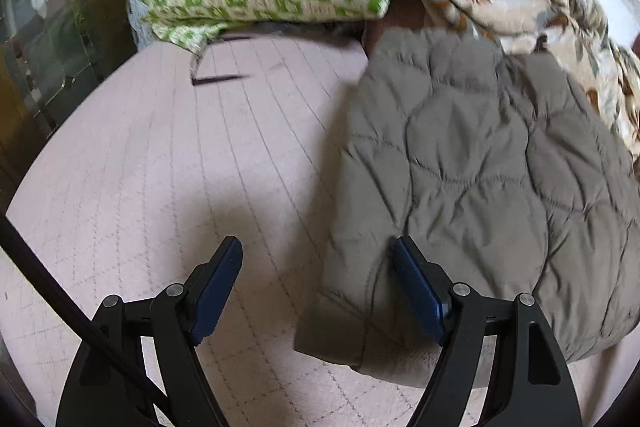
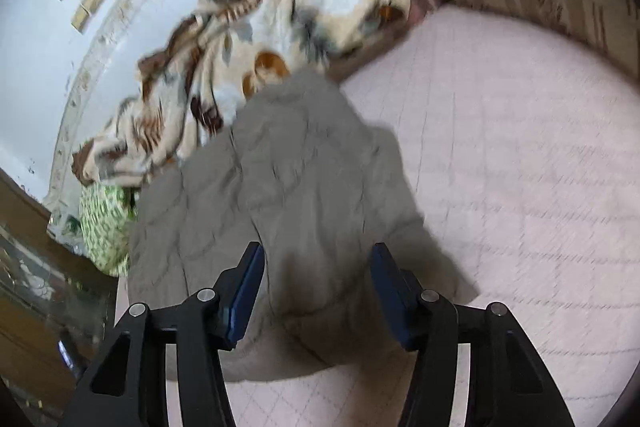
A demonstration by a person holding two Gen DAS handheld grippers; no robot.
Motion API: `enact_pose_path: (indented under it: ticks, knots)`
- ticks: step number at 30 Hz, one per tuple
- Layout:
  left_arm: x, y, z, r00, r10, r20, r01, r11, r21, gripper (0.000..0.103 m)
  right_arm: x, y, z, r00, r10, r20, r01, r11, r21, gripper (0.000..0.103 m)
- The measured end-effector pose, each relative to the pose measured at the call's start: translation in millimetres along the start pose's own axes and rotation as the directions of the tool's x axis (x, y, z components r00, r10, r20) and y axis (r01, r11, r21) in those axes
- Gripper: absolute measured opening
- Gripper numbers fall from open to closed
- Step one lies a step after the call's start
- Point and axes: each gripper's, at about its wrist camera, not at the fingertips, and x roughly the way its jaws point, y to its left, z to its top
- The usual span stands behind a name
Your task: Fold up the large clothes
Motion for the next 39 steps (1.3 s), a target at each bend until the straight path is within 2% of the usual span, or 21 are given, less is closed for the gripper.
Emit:
enact_pose_path:
  ticks: [3, 5, 7, 12, 16, 21, 27, 32, 37, 39]
  knots:
    - [-2, -4, 0, 1.000, 0.013, 0.004, -0.013, 1.000, 0.025, 0.078, 14, -4, -5, 0.998, -0.032, -0.045, 0.032, 0.999, 0.000, 0.060]
    - [-9, -1, 2, 1.000, -0.010, 0.007, 0.010, 1.000, 0.005, 0.078, 11, -1, -4, 0.999, -0.033, -0.043, 0.033, 0.999, -0.005, 0.060]
    - [-17, 7, 5, 0.999, -0.052, 0.011, 0.052, 0.998, -0.031, 0.077, 1, 3, -2, 1.000, -0.021, -0.018, 0.021, 1.000, -0.009, 0.060]
    - [-31, 30, 5, 0.996, -0.088, 0.015, 0.089, 0.990, -0.111, 0.077, -26, 6, -1, 0.999, -0.025, 0.040, 0.026, 1.000, -0.016, 0.060]
    - [-44, 49, -7, 0.992, -0.124, 0.000, 0.121, 0.977, -0.178, 0.077, -50, -3, -4, 0.997, -0.001, 0.073, -0.001, 1.000, 0.029, 0.063]
    - [-54, 60, -29, 0.980, -0.194, -0.038, 0.182, 0.961, -0.207, 0.077, -80, -21, -13, 0.993, 0.008, 0.115, -0.017, 0.997, 0.074, 0.069]
    - [-41, 59, -41, 0.952, -0.288, -0.103, 0.248, 0.924, -0.292, 0.077, -95, -56, -23, 0.994, 0.001, 0.111, -0.021, 0.984, 0.178, 0.069]
    - [-30, 54, -41, 0.941, -0.315, -0.121, 0.263, 0.910, -0.321, 0.077, -88, -80, -30, 0.997, 0.002, 0.080, -0.023, 0.965, 0.260, 0.072]
    - [-16, 54, -41, 0.918, -0.368, -0.151, 0.292, 0.881, -0.372, 0.077, -61, -94, -39, 0.998, 0.061, 0.003, -0.059, 0.941, 0.334, 0.072]
    - [-16, 55, -39, 0.922, -0.358, -0.147, 0.285, 0.885, -0.368, 0.077, -53, -93, -40, 0.997, 0.076, -0.002, -0.070, 0.933, 0.353, 0.073]
